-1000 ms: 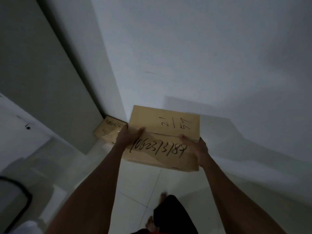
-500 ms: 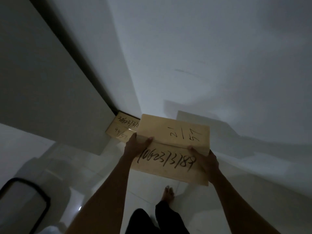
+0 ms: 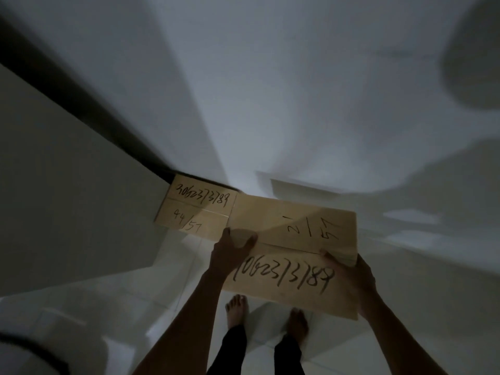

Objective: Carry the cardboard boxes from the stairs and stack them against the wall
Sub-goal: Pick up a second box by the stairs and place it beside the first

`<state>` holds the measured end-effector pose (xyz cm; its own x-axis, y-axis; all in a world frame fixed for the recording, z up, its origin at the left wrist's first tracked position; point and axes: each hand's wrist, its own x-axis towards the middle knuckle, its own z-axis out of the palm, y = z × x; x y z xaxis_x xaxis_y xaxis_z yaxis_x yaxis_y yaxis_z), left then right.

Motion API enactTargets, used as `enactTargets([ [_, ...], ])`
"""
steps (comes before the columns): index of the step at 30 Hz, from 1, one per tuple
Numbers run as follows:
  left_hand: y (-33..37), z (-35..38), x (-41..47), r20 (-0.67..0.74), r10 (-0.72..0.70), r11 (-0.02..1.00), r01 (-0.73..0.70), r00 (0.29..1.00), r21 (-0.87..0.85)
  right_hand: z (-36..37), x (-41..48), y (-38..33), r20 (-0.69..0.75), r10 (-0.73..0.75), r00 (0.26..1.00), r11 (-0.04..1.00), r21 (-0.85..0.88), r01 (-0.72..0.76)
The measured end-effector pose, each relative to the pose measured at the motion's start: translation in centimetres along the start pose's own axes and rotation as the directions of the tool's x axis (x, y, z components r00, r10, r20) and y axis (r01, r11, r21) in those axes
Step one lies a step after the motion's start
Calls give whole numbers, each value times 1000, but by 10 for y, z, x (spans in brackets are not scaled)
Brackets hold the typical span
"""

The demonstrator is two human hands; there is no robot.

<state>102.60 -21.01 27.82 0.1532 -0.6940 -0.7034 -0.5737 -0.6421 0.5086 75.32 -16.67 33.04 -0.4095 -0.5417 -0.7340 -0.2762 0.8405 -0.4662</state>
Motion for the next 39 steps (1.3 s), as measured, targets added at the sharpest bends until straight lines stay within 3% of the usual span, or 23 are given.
enactTargets([
  [4, -29, 25, 66, 20, 50, 997, -51, 999, 61, 45, 54, 24, -38, 12, 999, 1000, -6, -12],
  [14, -115, 92, 209, -89, 216, 949, -188, 972, 253, 168, 205, 104, -67, 42, 997, 993, 109, -35],
  [18, -138, 110, 255, -78, 227, 932, -193, 971, 305, 202, 256, 119, -72, 10, 997, 993, 120, -1],
  [21, -157, 123, 282, -108, 316, 881, -250, 942, 401, 222, 288, 130, -101, -18, 995, 992, 120, 30],
  [25, -175, 130, 305, -194, 392, 778, -212, 899, 591, 238, 314, 137, -95, -25, 995, 987, 154, 39],
  [39, -191, 147, 315, -183, 419, 694, -183, 889, 697, 246, 334, 159, -21, -48, 999, 965, 256, 52],
])
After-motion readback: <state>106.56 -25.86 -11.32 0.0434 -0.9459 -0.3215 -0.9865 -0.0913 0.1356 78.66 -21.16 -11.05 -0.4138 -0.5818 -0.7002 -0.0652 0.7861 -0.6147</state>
